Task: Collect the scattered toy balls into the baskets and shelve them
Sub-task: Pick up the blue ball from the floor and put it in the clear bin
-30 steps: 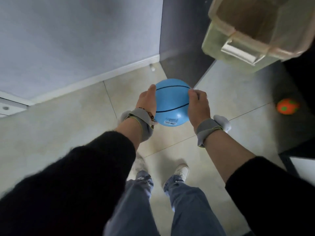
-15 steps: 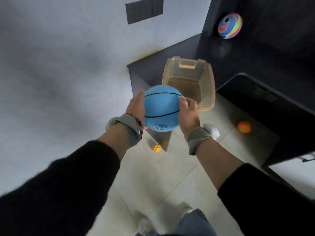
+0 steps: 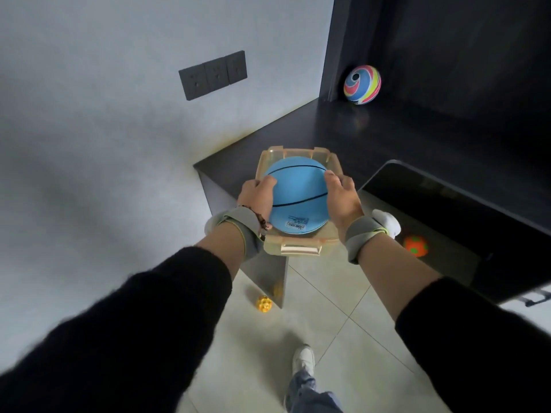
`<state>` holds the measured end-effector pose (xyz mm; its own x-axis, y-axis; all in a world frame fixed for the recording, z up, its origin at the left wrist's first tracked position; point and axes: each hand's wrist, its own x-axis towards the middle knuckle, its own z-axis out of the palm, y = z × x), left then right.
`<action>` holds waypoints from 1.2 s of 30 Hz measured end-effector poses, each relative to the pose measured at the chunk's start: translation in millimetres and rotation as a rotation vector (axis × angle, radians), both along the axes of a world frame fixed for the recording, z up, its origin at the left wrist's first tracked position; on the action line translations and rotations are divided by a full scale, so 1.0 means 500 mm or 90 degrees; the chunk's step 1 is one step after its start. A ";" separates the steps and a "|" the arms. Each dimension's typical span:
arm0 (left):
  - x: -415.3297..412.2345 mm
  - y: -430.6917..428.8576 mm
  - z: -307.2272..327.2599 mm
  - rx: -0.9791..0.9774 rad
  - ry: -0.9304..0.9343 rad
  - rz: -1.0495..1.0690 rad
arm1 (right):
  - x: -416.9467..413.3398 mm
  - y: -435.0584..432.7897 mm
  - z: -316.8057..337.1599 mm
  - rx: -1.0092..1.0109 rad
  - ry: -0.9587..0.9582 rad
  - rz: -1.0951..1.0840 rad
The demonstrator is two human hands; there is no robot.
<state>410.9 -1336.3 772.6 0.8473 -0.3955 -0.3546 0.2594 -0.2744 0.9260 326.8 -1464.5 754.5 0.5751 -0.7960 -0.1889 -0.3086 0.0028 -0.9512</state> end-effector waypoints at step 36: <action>0.249 -0.111 -0.260 0.591 -0.029 -0.223 | 0.161 -0.174 -0.178 -0.421 0.734 0.216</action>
<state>535.6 -1392.0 642.4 0.7563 -0.2083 -0.6202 -0.0056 -0.9500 0.3123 407.4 -1551.3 665.4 0.5350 -0.7768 -0.3323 -0.8130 -0.5803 0.0475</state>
